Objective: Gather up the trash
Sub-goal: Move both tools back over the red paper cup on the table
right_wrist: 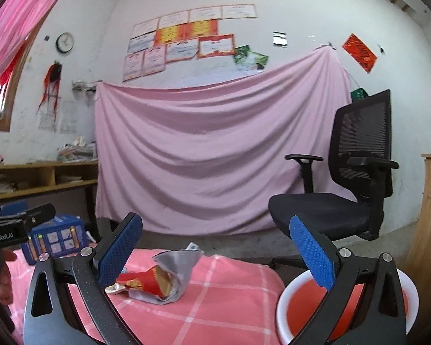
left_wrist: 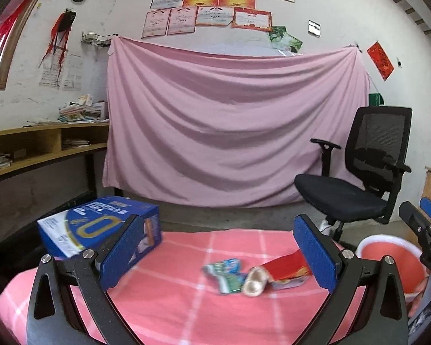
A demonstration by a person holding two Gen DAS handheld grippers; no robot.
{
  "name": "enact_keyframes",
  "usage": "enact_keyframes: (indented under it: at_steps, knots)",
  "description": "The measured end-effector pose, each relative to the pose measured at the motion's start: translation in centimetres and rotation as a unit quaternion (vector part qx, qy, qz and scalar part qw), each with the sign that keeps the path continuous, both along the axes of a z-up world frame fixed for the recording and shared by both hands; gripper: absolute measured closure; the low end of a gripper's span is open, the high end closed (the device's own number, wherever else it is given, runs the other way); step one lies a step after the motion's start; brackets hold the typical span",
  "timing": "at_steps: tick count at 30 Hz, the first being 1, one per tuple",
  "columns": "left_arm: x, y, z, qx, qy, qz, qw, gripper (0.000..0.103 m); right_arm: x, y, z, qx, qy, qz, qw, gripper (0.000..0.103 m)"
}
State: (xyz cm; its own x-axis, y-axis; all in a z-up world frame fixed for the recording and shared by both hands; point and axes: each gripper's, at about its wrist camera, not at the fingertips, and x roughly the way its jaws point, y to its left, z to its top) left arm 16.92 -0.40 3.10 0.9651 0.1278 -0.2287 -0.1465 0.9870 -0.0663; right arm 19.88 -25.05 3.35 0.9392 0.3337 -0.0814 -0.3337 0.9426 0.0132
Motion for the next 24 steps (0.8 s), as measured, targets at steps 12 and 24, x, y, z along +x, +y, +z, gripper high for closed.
enact_keyframes:
  at_steps: [12,24]
  knots:
    - [2.4,3.0,-2.6,0.012,0.106,-0.013,0.9942,0.002,3.0,3.8,-2.3,-0.05,0.105,0.047,0.992,0.0]
    - [5.4,4.6,-5.1,-0.012,0.193,-0.036,0.9805,0.03,5.4,7.9,-4.5,-0.093,0.207,0.097,0.969,0.002]
